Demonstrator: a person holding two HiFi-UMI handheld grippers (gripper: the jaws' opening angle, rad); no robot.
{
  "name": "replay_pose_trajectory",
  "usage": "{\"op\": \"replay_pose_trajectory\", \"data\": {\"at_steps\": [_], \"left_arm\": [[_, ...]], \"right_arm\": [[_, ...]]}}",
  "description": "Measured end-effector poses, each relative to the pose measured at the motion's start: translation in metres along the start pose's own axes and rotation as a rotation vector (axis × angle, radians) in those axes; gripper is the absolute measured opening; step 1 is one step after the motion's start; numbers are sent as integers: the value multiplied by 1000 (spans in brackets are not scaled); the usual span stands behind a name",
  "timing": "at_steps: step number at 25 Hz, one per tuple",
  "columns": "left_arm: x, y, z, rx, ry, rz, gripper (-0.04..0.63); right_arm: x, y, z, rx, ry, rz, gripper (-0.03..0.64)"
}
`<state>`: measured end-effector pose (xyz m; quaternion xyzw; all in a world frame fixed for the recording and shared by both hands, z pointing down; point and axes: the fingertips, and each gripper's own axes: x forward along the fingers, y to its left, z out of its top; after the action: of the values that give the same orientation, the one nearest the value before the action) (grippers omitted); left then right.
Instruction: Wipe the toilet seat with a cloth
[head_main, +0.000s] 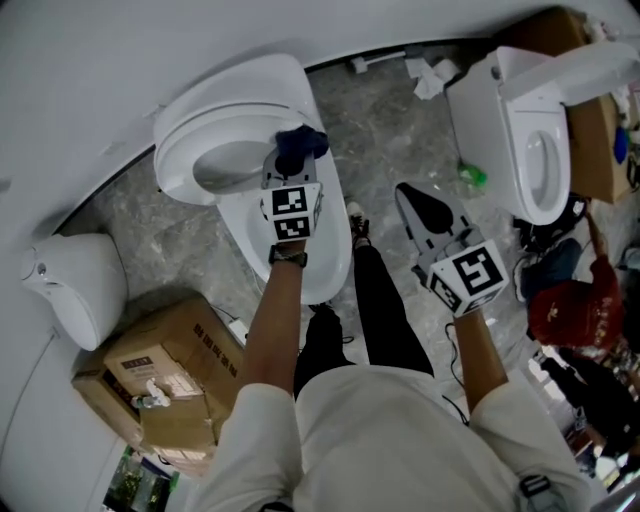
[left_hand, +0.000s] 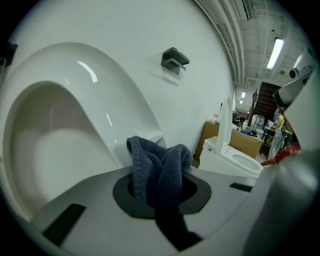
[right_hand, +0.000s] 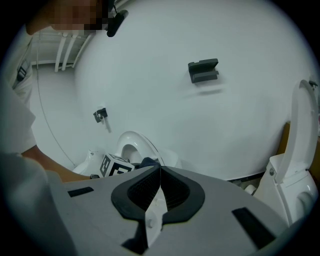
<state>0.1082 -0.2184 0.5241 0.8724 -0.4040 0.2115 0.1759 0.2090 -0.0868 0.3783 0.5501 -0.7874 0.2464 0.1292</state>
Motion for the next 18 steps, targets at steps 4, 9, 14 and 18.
{"op": "replay_pose_trajectory", "data": {"at_steps": [4, 9, 14, 18], "left_arm": [[8, -1, -5, -18, -24, 39, 46], [18, -5, -29, -41, -12, 56, 46], [33, -6, -61, -23, 5, 78, 46], [41, -6, -90, -36, 50, 92, 46]], "right_arm": [[3, 1, -20, -5, 23, 3, 29], [-2, 4, -40, 7, 27, -6, 29], [-2, 4, -62, 3, 37, -15, 29], [-5, 2, -79, -1, 43, -27, 29]]}}
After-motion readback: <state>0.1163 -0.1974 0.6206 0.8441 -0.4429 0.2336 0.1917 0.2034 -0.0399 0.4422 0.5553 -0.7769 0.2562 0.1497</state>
